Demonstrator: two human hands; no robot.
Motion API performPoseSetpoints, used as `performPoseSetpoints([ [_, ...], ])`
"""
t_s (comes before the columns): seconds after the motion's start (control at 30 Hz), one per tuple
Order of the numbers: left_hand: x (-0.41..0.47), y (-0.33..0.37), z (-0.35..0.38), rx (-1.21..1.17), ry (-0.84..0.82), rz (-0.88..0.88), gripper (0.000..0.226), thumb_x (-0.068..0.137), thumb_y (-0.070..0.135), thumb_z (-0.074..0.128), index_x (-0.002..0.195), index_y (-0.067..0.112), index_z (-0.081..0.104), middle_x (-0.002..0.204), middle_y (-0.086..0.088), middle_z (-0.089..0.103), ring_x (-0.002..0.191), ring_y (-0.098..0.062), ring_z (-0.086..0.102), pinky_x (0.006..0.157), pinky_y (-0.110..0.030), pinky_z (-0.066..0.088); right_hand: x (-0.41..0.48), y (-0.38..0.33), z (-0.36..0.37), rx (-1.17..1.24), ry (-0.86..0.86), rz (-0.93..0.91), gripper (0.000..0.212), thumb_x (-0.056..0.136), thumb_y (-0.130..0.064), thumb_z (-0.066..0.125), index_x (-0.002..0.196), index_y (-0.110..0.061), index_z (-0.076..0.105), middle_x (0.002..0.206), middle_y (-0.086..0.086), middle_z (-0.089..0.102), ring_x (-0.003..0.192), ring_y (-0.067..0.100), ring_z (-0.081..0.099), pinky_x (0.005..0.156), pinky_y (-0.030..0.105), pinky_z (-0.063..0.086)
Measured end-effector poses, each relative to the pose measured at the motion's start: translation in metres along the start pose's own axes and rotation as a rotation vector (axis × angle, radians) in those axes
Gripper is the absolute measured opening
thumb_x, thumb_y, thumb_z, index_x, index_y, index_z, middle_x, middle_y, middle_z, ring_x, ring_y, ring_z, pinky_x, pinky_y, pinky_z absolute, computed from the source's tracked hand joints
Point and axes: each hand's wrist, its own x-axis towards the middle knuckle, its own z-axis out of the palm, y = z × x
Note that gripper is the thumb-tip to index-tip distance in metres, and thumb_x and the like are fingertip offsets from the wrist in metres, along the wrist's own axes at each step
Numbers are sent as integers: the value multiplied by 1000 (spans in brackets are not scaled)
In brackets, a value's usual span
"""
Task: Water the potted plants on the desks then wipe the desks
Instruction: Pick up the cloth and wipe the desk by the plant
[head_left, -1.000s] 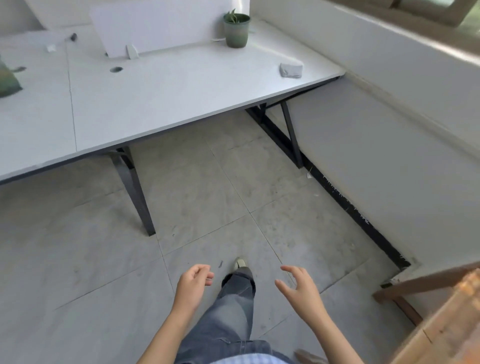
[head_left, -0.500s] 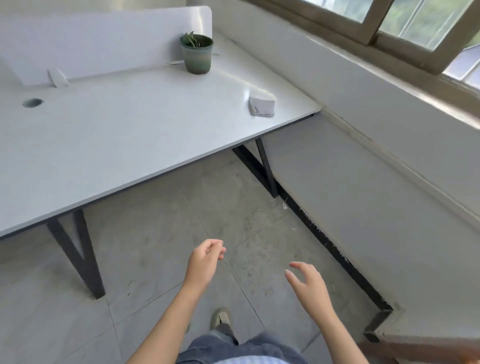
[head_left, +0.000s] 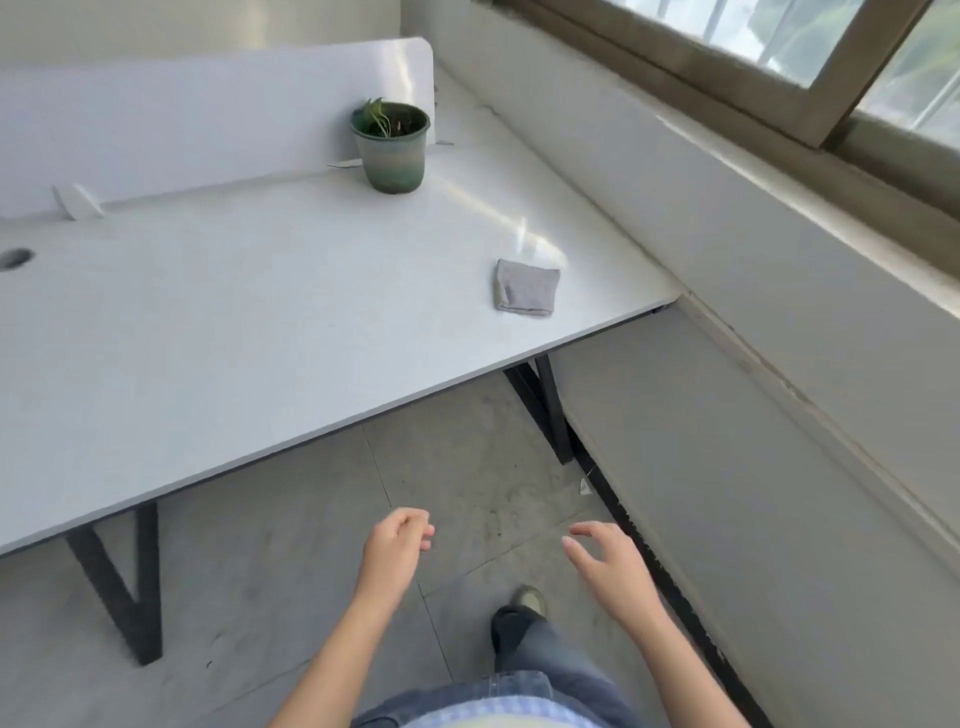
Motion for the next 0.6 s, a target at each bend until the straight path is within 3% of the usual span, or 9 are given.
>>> performPoseSetpoints([
  [0.2, 40, 63, 60, 24, 33, 49, 22, 92, 14, 47, 77, 26, 58, 82, 4, 64, 80, -18, 61, 74, -25, 44, 101, -14, -66, -13, 5, -81, 26, 88, -25, 55, 109, -12, 62, 115, 5, 59, 113, 19, 50, 93, 25, 34],
  [0.37, 60, 79, 53, -62, 255, -13, 16, 92, 5, 46, 86, 12, 59, 78, 2, 61, 80, -23, 57, 65, -15, 39, 160, -39, -60, -46, -137, -168, 34, 89, -25, 52, 122, -16, 53, 130, 5, 50, 123, 20, 41, 101, 27, 30],
  [0.5, 96, 103, 42, -76, 403, 13, 13, 92, 7, 48, 95, 12, 60, 90, -5, 64, 93, -26, 60, 75, -24, 40, 229, -88, -59, -88, -7, -298, 42, 90, -24, 51, 131, -14, 46, 141, 12, 39, 132, 26, 30, 109, 35, 25],
  [0.6, 137, 129, 30, 5, 506, 88, 21, 93, 10, 47, 110, 10, 60, 108, -2, 60, 101, -21, 54, 84, -25, 37, 291, -126, -55, -200, 98, -332, 47, 92, -28, 47, 136, -17, 37, 148, 17, 27, 137, 32, 21, 109, 45, 25],
])
